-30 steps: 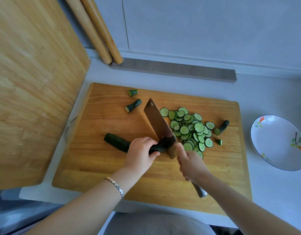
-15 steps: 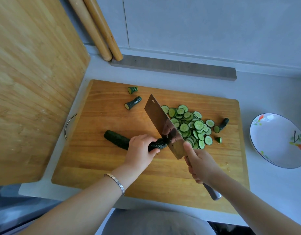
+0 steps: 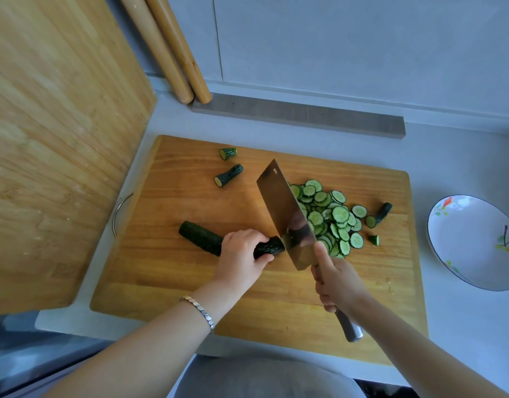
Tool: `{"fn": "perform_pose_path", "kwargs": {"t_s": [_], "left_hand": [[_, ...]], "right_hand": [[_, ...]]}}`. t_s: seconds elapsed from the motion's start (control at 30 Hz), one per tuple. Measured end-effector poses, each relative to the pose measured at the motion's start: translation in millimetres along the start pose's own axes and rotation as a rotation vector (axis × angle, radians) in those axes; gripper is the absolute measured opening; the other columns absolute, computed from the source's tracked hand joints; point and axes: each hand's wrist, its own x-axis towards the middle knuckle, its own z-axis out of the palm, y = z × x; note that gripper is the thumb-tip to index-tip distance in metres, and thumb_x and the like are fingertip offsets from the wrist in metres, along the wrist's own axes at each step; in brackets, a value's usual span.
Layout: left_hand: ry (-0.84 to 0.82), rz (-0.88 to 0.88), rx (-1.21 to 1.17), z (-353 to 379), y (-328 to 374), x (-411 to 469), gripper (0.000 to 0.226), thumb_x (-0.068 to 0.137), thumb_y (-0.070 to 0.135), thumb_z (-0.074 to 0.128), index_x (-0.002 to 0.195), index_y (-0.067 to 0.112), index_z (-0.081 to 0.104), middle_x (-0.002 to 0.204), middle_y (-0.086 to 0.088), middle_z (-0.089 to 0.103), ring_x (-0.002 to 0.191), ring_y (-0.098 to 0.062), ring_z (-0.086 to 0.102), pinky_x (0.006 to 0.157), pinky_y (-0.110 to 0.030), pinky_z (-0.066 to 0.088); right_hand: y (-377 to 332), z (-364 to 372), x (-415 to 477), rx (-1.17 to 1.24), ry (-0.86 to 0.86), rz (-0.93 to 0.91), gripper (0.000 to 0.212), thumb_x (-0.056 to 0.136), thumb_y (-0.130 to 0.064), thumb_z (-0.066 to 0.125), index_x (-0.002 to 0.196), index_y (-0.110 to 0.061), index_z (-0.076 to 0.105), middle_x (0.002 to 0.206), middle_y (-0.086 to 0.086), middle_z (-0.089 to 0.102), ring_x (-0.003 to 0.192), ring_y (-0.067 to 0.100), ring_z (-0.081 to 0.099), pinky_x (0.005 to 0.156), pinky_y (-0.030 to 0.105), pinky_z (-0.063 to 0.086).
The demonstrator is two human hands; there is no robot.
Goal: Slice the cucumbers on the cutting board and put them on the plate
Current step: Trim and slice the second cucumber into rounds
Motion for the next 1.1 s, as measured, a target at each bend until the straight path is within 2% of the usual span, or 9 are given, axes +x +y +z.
{"fn": "perform_pose_path", "kwargs": {"t_s": [0.23,0.57,0.77,1.0,1.1], "left_hand": [[-0.002,-0.001,0.013,2.2,-1.7,0.6,0.030,0.066,0.021,0.082,0.091,0.011,0.070,0.089,0.000,0.069,0.085,-0.020,0.063,0.087,-0.032,0.036],[-0.004,-0.007,0.016,2.6,-1.3,0.3,0.027,0.067,0.021,0.081,0.089,0.012,0.070,0.086,0.002,0.068,0.083,-0.020,0.062,0.086,-0.033,0.037],[0.009,0.009,0.010,1.8,1.0,-2.8,0.029,0.060,0.017,0.085,0.084,0.012,0.069,0.083,0.002,0.068,0.080,-0.019,0.063,0.083,-0.030,0.037],[0.005,0.021,-0.011,2.4,3.4,2.5,0.029,0.063,0.018,0.084,0.088,0.011,0.070,0.086,0.001,0.069,0.083,-0.020,0.064,0.085,-0.029,0.037],[-0.015,0.004,-0.019,4.3,4.5,4.7,0.030,0.063,0.020,0.084,0.088,0.011,0.070,0.085,0.000,0.069,0.083,-0.022,0.063,0.087,-0.031,0.039]], "right_hand": [[-10.7,-10.6,-11.9,-0.076,-0.013,-0.042,0.055,0.093,-0.057,0.032,0.060,-0.013,0.035,0.041,-0.003,0.027,0.032,0.011,0.024,0.040,0.019,0.023],[-8.9,0.2,-7.6,-0.173,0.023,-0.044,0.053,0.091,-0.059,0.032,0.062,-0.014,0.035,0.044,-0.004,0.029,0.034,0.011,0.024,0.037,0.018,0.023],[0.0,15.2,8.0,-0.224,0.037,-0.041,0.054,0.092,-0.060,0.029,0.062,-0.016,0.032,0.040,-0.006,0.031,0.035,0.013,0.028,0.039,0.019,0.027],[3.1,11.2,3.6,0.031,0.035,0.006,0.054,0.093,-0.059,0.032,0.061,-0.015,0.034,0.044,-0.004,0.026,0.034,0.011,0.023,0.040,0.019,0.023],[-1.4,0.0,-3.2,0.016,0.042,0.000,0.055,0.092,-0.059,0.033,0.060,-0.014,0.035,0.042,-0.003,0.028,0.034,0.012,0.023,0.041,0.019,0.023]]}}
